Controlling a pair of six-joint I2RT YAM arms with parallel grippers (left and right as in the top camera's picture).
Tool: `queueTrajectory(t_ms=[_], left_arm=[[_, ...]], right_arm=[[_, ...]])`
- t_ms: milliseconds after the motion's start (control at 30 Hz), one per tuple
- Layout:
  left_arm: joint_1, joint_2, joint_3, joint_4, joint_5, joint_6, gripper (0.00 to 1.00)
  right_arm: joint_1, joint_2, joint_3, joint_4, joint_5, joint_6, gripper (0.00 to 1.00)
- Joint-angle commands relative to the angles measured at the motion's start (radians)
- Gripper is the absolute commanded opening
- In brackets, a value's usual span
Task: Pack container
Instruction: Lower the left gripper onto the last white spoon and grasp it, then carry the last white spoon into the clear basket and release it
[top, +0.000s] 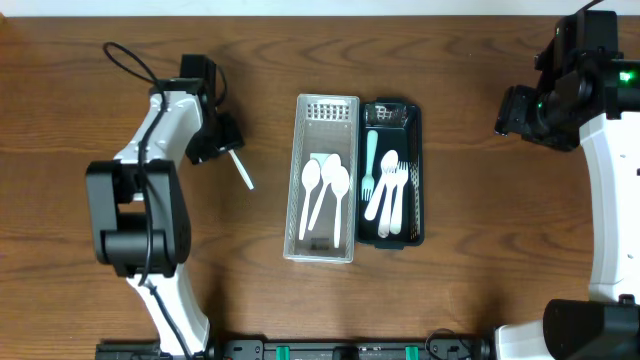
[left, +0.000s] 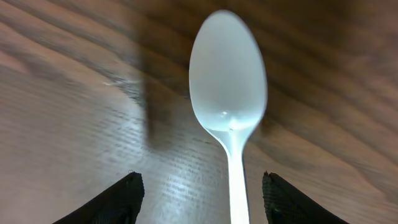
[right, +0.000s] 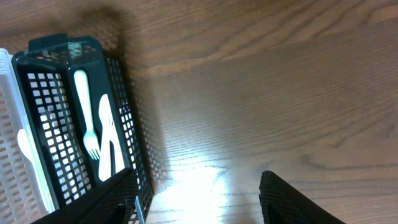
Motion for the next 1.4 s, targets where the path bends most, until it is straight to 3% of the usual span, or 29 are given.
queueTrajectory(t_ms=[0,267,333,433,767,1100,1367], left_arm=[[0.002,0.033,-0.001,0.000,0.010,-0.009,0.64],[0.002,0.077,-0.001,-0.003,0.010,-0.009,0.62],[0.002,0.082,-0.001,-0.004,0.010,-0.009,0.55],[0.002,0.084,-0.001,-0.004,0.010,-0.009,0.34],[0.000,0.084,-0.001,-0.011,0.010,-0.009,0.07],[-0.002,-0.005,0.010,-0.100,0.010,0.041,0.06],[-0.121,-0.307,0.041,-0.182,0.009,0.101,0.06]], right_arm=[[-0.006,0.007,-0.005,-0.002,0.008,-0.013,0.66],[-0.006,0.007,-0.005,-0.001,0.008,-0.013,0.66],[-0.006,0.007,-0.005,-0.002,0.008,-0.013,0.66],[-0.006,0.007,-0.005,-0.002,0.008,-0.013,0.66],[-0.006,0.007,-0.005,-0.005,0.008,-0.013,0.66],[-0.006,0.007,-0.005,-0.005,0.008,-0.013,0.66],[-0.006,0.007,-0.005,-0.004,0.008,-0.013,0.66]])
